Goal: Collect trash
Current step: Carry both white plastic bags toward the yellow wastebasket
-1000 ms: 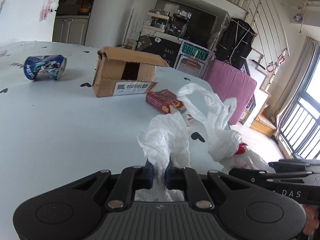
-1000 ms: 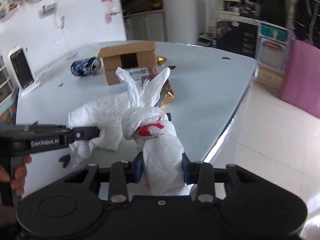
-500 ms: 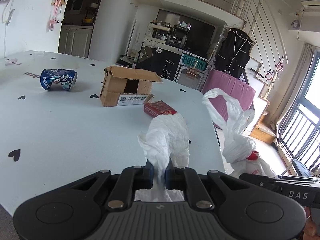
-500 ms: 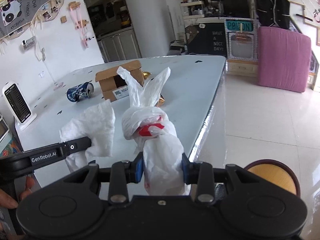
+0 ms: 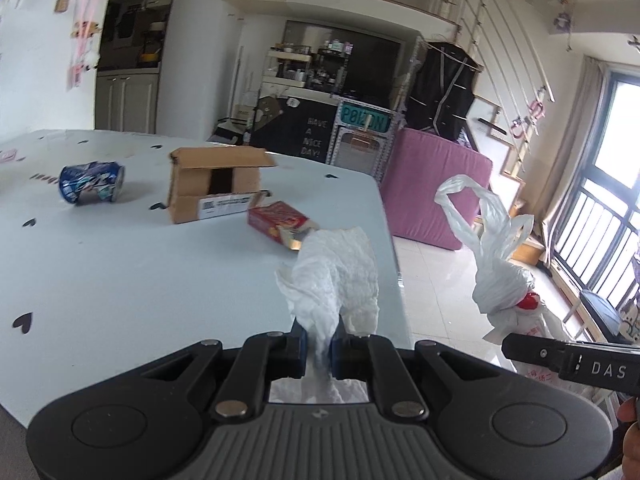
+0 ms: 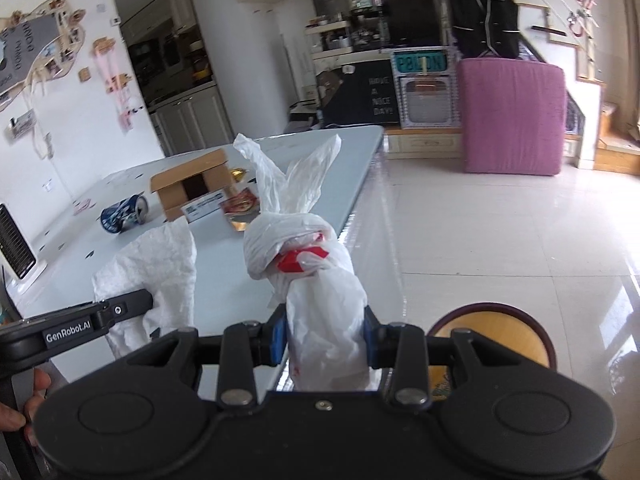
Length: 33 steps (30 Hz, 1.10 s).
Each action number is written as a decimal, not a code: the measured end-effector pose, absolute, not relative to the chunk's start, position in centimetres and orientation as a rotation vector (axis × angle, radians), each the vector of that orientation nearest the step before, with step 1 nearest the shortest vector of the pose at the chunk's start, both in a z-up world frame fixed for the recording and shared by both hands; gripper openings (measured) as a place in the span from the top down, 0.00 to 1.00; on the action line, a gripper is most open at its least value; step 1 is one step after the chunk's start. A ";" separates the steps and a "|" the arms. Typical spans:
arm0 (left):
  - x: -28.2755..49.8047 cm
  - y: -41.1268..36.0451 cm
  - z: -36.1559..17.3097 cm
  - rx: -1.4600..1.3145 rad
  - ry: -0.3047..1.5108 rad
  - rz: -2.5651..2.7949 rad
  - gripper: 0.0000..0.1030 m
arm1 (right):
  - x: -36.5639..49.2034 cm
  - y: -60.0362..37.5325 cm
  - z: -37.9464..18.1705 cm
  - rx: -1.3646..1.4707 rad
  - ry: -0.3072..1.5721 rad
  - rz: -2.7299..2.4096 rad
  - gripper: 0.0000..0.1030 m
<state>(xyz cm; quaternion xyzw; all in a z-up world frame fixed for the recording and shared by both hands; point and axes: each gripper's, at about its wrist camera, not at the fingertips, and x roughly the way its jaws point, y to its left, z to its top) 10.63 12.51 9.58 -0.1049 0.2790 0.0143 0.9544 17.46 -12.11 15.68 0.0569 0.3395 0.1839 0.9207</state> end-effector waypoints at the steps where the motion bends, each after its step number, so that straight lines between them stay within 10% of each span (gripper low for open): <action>1: 10.7 12.0 9.6 -0.207 0.566 0.021 0.89 | 17.3 -12.6 15.7 0.118 0.695 0.368 0.64; 33: 20.5 -6.7 0.5 -0.086 0.838 -0.262 0.89 | 18.2 -31.8 6.4 0.305 0.810 0.000 0.64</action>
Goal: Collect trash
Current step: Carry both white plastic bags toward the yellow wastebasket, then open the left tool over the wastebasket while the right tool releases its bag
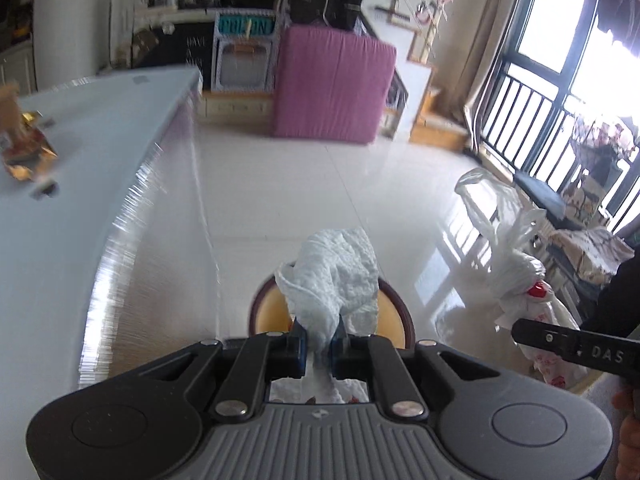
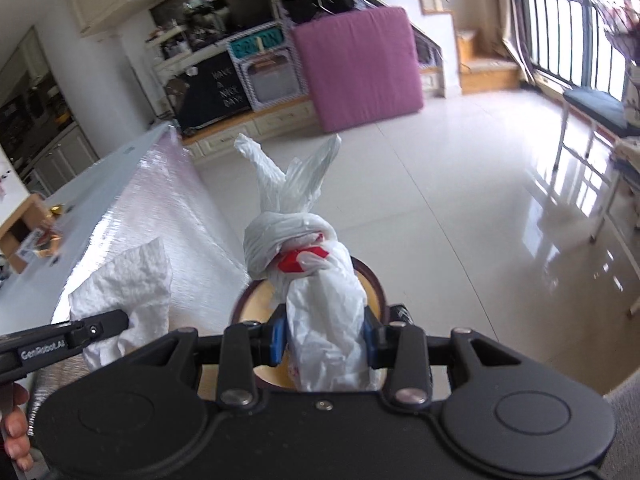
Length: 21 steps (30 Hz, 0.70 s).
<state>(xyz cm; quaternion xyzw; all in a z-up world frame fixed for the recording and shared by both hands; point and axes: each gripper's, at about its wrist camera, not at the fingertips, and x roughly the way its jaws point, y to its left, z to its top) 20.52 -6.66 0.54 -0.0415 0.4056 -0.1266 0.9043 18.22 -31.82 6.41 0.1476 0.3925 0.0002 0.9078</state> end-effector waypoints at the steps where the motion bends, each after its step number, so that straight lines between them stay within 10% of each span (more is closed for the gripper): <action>1: 21.2 -7.1 -0.2 -0.086 0.857 -0.263 0.89 | 18.4 -32.2 5.8 0.311 0.822 -0.005 0.64; 21: 32.6 -11.5 -13.6 -0.055 1.119 -0.192 0.89 | 27.5 -33.3 -3.5 0.265 1.080 0.037 0.64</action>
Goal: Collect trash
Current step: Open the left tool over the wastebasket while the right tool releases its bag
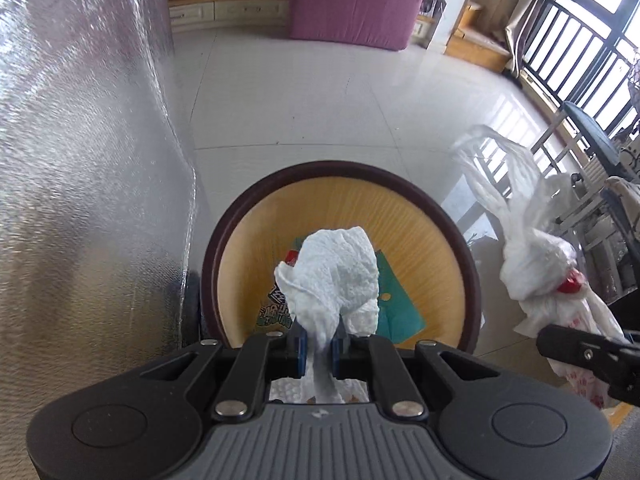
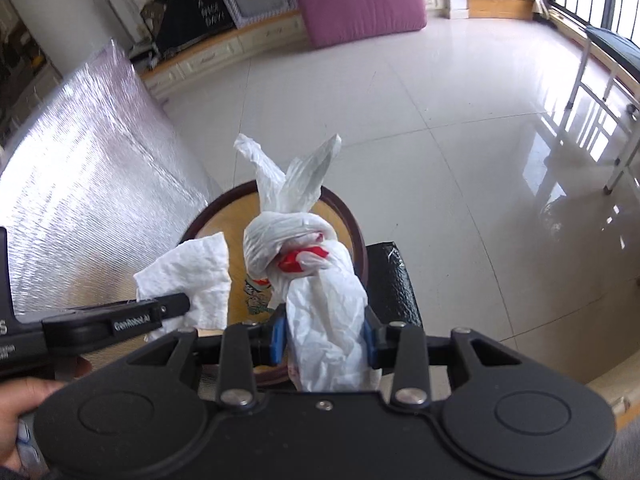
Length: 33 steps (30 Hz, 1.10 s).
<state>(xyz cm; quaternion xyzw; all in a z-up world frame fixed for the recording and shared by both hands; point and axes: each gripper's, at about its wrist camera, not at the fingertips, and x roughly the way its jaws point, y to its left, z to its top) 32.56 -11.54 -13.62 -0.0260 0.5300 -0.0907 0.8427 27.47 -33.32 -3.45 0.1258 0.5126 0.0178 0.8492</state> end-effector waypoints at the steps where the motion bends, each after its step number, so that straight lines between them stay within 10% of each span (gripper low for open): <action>1: 33.0 -11.7 -14.1 -0.056 1.124 -0.189 0.89 | 28.5 -33.0 -3.9 0.248 1.094 0.039 0.64; 26: 36.2 -12.3 -20.9 -0.012 1.192 -0.190 0.86 | 43.7 -23.0 -20.9 -0.154 1.506 0.062 0.63; 33: 36.1 -12.8 -20.7 -0.007 1.169 -0.208 0.73 | 43.2 -25.2 -17.5 0.163 1.454 0.174 0.28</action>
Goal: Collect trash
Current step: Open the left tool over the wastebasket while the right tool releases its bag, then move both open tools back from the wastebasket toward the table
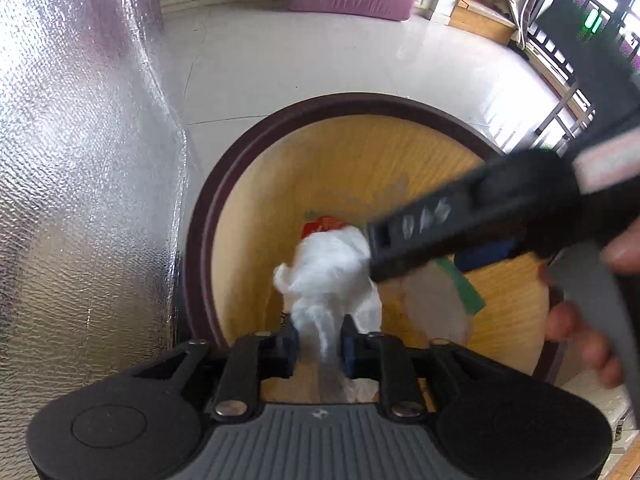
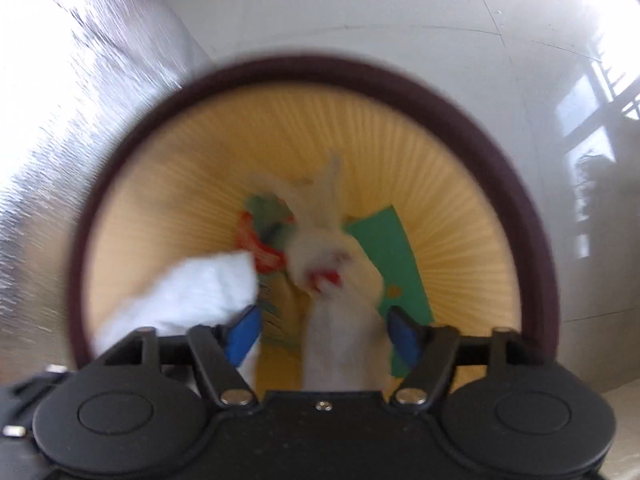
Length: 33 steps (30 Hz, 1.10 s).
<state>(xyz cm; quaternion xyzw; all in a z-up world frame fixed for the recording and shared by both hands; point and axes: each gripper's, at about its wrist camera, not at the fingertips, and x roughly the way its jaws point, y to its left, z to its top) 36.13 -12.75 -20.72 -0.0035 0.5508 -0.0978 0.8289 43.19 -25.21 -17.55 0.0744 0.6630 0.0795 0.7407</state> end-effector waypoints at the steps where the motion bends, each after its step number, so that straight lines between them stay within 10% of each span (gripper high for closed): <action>1: 36.1 -12.9 -20.7 -0.006 1.168 -0.208 0.71 | 43.1 -25.1 -16.7 0.161 1.436 0.182 0.26; 16: 34.4 -13.0 -17.6 -0.050 1.165 -0.212 0.24 | 40.3 -27.8 -11.5 0.155 1.345 0.192 0.16; 33: 31.6 -11.4 -11.7 -0.079 1.138 -0.187 0.00 | 35.0 -31.8 -5.9 0.225 1.203 0.164 0.04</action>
